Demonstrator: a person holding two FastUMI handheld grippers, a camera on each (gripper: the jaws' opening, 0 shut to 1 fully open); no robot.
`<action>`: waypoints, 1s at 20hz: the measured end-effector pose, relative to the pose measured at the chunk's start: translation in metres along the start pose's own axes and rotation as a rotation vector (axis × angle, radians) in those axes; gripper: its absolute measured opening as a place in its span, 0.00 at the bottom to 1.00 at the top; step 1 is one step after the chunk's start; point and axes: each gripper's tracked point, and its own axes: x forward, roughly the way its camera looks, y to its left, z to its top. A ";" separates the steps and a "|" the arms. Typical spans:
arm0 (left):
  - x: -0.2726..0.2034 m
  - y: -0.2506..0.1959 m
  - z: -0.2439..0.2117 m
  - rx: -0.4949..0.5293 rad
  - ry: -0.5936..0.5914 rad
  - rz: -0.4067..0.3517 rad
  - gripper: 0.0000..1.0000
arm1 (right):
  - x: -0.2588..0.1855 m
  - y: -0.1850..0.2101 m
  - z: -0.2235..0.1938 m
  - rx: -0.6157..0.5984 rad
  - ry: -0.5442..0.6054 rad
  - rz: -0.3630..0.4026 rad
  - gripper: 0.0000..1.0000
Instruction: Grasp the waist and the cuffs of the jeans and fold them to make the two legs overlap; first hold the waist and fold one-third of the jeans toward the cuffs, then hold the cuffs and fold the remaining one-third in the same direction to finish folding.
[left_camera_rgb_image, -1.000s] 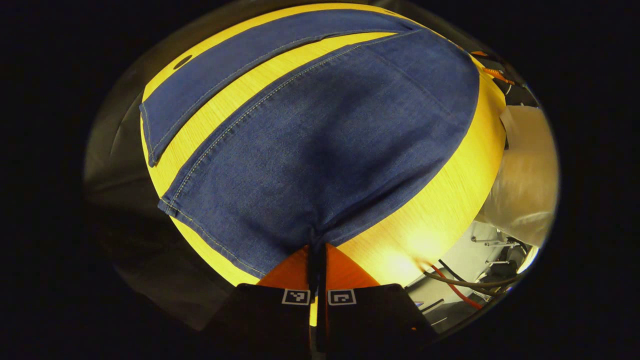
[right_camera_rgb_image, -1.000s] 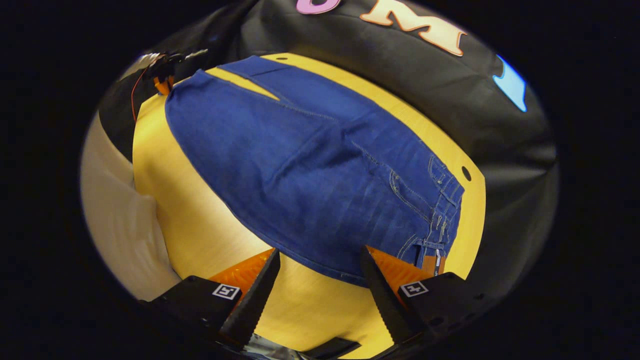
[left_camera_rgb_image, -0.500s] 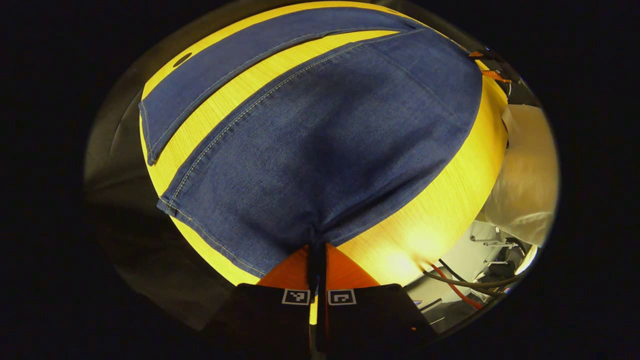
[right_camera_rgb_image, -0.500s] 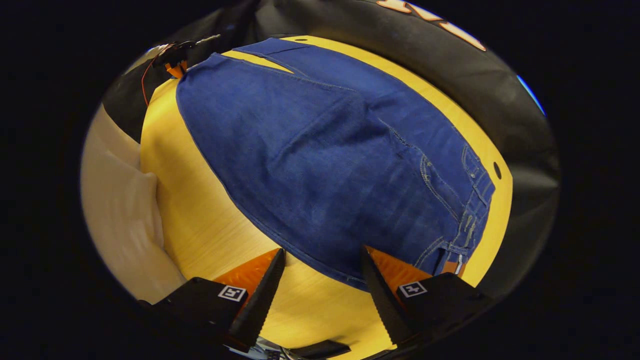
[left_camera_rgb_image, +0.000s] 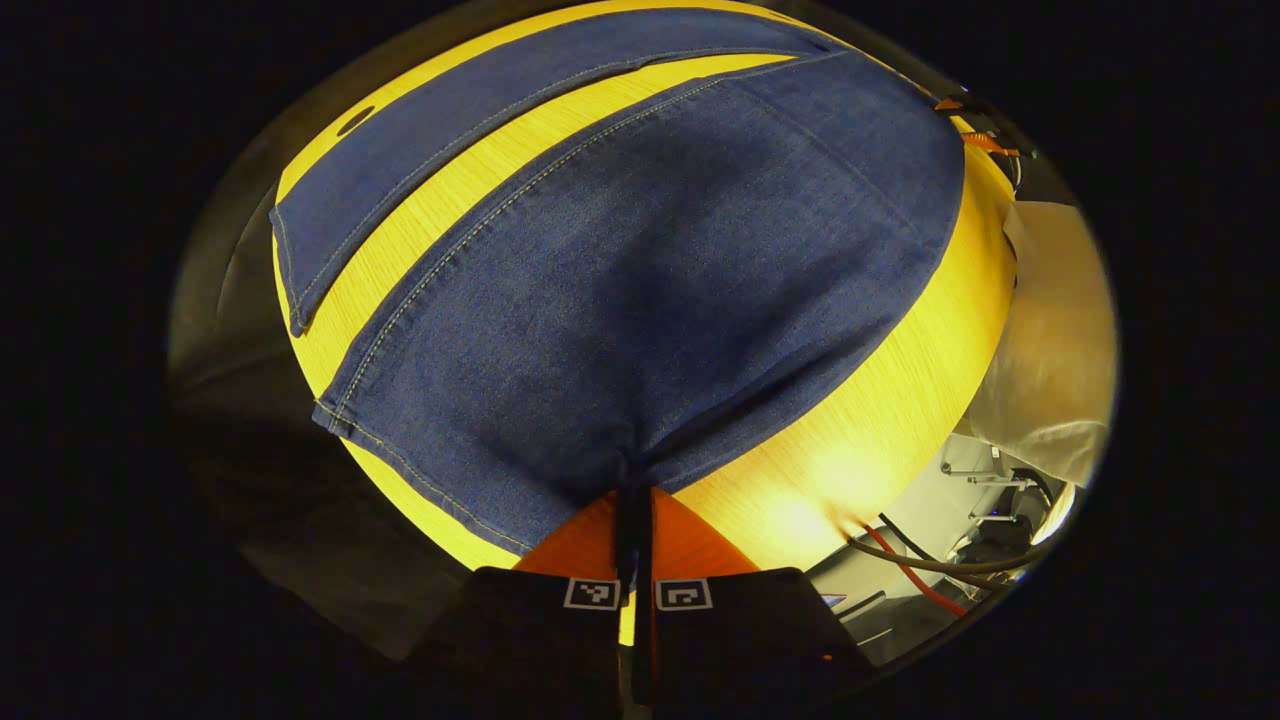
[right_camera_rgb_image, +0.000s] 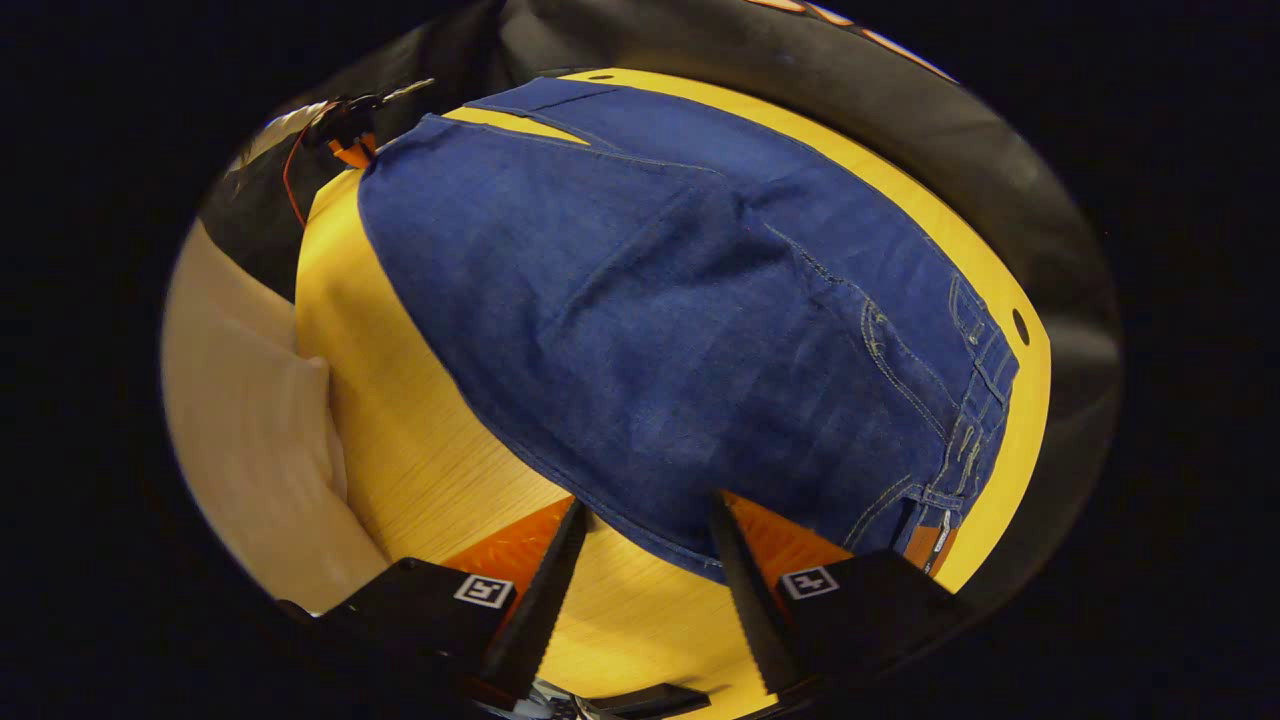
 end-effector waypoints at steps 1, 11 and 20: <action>0.000 0.000 0.000 -0.001 0.001 0.003 0.00 | -0.001 -0.003 0.001 0.006 -0.001 -0.007 0.73; 0.000 0.000 0.000 -0.051 -0.039 0.053 0.00 | 0.001 -0.020 0.009 0.073 0.005 -0.056 0.05; -0.010 -0.001 0.001 -0.093 -0.036 0.145 0.00 | -0.002 -0.026 0.010 0.130 0.008 -0.183 0.03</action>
